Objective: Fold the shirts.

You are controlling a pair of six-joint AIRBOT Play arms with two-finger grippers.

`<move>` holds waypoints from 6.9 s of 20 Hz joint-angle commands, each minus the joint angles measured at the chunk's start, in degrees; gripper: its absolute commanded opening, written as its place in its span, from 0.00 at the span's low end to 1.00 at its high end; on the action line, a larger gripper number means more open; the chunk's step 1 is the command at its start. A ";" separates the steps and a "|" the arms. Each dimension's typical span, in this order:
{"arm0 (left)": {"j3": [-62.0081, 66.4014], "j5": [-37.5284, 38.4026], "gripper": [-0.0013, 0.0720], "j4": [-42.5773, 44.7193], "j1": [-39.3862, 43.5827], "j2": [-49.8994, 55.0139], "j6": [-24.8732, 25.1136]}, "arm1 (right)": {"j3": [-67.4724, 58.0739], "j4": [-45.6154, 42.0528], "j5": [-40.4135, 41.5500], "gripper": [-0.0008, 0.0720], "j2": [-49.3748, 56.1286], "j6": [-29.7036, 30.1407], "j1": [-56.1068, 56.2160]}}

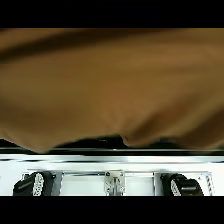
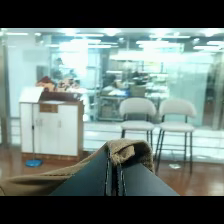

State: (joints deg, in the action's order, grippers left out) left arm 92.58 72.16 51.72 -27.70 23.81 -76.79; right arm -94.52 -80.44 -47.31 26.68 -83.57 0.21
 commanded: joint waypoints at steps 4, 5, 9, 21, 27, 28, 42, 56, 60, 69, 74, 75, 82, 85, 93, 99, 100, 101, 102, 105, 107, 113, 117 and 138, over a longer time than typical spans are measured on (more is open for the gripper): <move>-10.38 12.39 0.06 6.23 -1.62 0.11 -7.98 | -0.74 -7.04 -4.07 0.08 6.01 1.05 -0.04; -13.14 12.15 0.06 6.34 -1.62 0.37 -7.98 | -0.74 -7.13 -5.92 0.08 9.05 1.86 -0.04; -24.00 7.41 0.06 5.16 -1.57 3.08 -7.96 | -0.70 -7.02 -10.69 0.08 24.61 3.34 -0.04; -45.83 -25.44 0.07 -4.42 13.66 31.36 -1.18 | -0.70 24.48 -5.20 0.08 66.16 -1.97 0.02; -45.59 -38.23 0.07 -9.81 23.34 48.17 -1.29 | -0.70 25.97 -14.36 0.09 74.60 -5.01 1.11; -45.59 -37.44 0.07 -10.27 24.39 50.21 -1.31 | -0.70 26.12 -15.04 0.09 75.54 -6.14 1.31; -37.31 13.86 0.98 17.33 -0.52 51.69 -4.17 | 3.10 16.41 -47.69 0.95 57.00 3.63 -19.82; -52.63 -16.87 0.65 -9.27 10.01 60.57 0.50 | 23.96 33.83 -40.35 0.94 53.09 7.34 -21.90; -51.63 -17.75 0.07 -11.91 12.17 60.00 2.27 | 23.96 23.45 -40.70 0.94 53.09 6.95 -21.90; -49.29 -14.38 0.07 -11.91 12.15 49.03 4.79 | 36.83 27.34 -22.67 0.94 58.34 4.90 -21.88; -49.29 -12.74 0.07 -11.96 12.15 45.18 4.79 | 37.27 36.22 -19.47 0.94 65.83 11.80 -15.89; -49.29 -12.52 0.07 -12.28 12.13 44.61 4.79 | 37.27 35.47 -17.31 0.94 66.53 11.67 -14.05; -49.18 -11.93 0.07 -13.88 12.13 41.92 4.81 | 37.27 29.33 -10.86 0.70 66.73 7.37 -11.54; -49.18 -12.22 0.07 -14.27 12.13 41.92 4.81 | 37.24 29.38 -10.93 0.27 66.71 8.00 -9.68; -38.88 -14.12 0.06 -13.60 12.13 35.23 10.49 | 23.10 36.52 -19.21 0.08 55.19 21.29 -9.03; -2.10 -21.90 0.06 -9.62 12.13 21.05 17.49 | -0.68 37.99 -3.74 0.08 28.98 24.02 -9.03; 3.50 -24.41 0.06 -7.45 12.13 19.76 16.52 | -3.45 35.21 0.33 0.08 25.05 23.26 -9.03; 8.85 -25.77 0.06 -4.74 12.13 18.60 13.60 | -5.79 31.06 3.91 0.08 21.09 20.94 -9.03; 13.35 -25.42 0.06 -2.47 12.13 17.68 9.66 | -7.61 26.80 5.51 0.08 17.81 17.84 -9.03; 21.16 -21.00 0.06 4.92 12.13 14.60 2.01 | -11.45 13.62 2.75 0.08 9.46 9.05 -9.03; 22.99 -16.57 0.06 13.99 12.13 12.55 -3.30 | -12.09 4.79 -1.99 0.08 4.94 6.56 -9.03; 22.56 1.29 0.06 20.94 12.13 10.54 -7.72 | -12.13 -7.19 -10.86 0.08 -0.35 3.65 -9.03; 15.65 8.39 0.06 20.92 12.13 10.64 -6.84 | -12.13 -7.85 -25.09 0.08 4.07 3.98 -9.03; -8.63 -18.84 0.06 13.33 13.79 60.46 -4.90 | 16.65 3.72 16.96 0.08 59.89 -5.90 1.09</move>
State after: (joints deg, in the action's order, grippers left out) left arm 81.47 63.42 66.74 -14.22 78.26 -81.82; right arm -78.22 -79.29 -48.12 81.17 -87.72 0.32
